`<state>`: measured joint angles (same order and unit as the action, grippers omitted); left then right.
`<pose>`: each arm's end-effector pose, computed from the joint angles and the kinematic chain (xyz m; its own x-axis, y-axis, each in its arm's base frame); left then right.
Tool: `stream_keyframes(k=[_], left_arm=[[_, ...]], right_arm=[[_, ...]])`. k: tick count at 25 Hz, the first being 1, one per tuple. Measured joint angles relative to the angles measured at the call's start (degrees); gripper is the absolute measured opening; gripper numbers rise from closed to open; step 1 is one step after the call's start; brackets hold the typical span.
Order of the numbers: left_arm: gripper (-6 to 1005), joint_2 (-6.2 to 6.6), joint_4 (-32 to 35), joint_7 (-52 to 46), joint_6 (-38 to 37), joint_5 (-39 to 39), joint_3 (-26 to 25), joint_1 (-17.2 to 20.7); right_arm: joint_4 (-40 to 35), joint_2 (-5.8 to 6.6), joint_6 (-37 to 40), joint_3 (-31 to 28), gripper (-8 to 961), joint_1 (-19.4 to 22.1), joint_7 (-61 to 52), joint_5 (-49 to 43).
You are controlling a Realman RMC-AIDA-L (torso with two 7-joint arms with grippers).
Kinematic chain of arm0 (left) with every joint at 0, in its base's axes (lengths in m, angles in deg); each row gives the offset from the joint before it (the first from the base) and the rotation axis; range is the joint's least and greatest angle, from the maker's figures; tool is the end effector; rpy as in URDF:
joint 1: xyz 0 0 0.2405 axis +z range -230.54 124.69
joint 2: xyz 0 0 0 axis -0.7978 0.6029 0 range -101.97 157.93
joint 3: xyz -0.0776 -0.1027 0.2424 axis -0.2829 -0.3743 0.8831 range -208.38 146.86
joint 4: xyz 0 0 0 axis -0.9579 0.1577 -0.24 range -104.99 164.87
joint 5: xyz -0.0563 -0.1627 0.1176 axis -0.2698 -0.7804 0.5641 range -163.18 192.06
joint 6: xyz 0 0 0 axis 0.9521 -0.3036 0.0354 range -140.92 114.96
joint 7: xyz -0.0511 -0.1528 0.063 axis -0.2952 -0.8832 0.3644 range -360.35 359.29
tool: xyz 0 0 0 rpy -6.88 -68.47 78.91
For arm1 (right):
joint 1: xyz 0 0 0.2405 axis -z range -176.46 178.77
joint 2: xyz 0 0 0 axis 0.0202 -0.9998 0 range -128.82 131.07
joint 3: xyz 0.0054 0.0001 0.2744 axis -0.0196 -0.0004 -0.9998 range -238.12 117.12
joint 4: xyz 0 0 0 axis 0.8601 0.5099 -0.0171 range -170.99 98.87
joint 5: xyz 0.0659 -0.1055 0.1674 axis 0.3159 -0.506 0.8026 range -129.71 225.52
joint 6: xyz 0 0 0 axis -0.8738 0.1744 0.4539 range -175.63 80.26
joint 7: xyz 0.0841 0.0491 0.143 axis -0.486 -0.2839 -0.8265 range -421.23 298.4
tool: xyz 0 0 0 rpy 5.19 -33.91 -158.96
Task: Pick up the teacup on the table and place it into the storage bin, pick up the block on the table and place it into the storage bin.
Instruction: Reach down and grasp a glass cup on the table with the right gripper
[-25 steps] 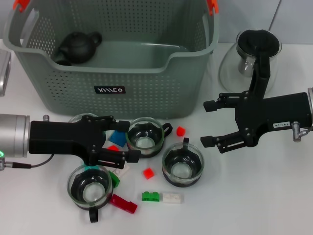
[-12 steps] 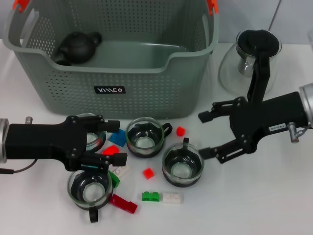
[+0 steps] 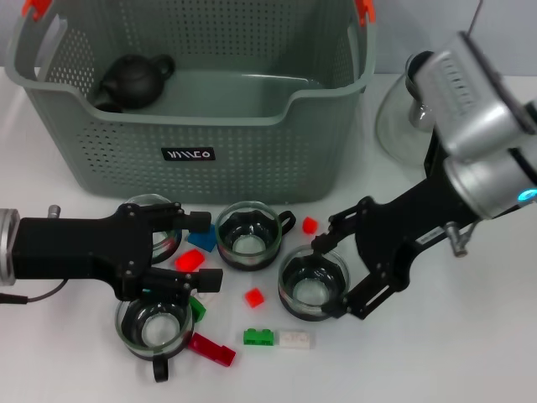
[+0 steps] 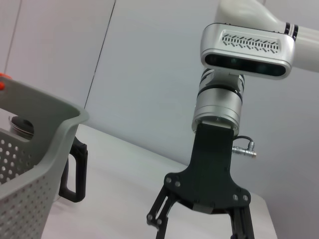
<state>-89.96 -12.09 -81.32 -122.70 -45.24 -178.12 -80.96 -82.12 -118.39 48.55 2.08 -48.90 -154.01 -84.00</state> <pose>-0.2607 0.2970 -0.0037 0.7736 0.3565 0.5239 0.3827 -0.9218 0.0622 0.1615 0.3635 -0.0764 0.9976 -0.0448 0.0521 -0.0526 -0.9859 0.1590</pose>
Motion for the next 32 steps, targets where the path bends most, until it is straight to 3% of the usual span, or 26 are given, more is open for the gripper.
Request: stream_keyframes(k=[3, 14, 19, 32], left_arm=[[929, -0.05, 0.1, 0.0, 0.0, 0.0, 0.0, 0.0], [928, -0.56, 0.2, 0.2, 0.7, 0.0, -1.4, 0.1], [927, -0.74, 1.2, 0.5, 1.1, 0.2, -2.2, 0.3], [926, -0.03, 1.5, 2.9, 1.0, 0.5, -1.8, 3.1]], right_arm=[[0.0, -0.56, 0.0, 2.5, 945, -1.6, -2.0, -1.6], [-0.7, -0.78, -2.0, 10.8, 921, -6.5, -6.5, -7.3], [-0.7, -1.06, -4.6, 15.7, 824, -7.3, -6.6, -7.3], [-0.6, -1.45, -9.6, 24.4, 825, -7.7, -7.1, -5.3]])
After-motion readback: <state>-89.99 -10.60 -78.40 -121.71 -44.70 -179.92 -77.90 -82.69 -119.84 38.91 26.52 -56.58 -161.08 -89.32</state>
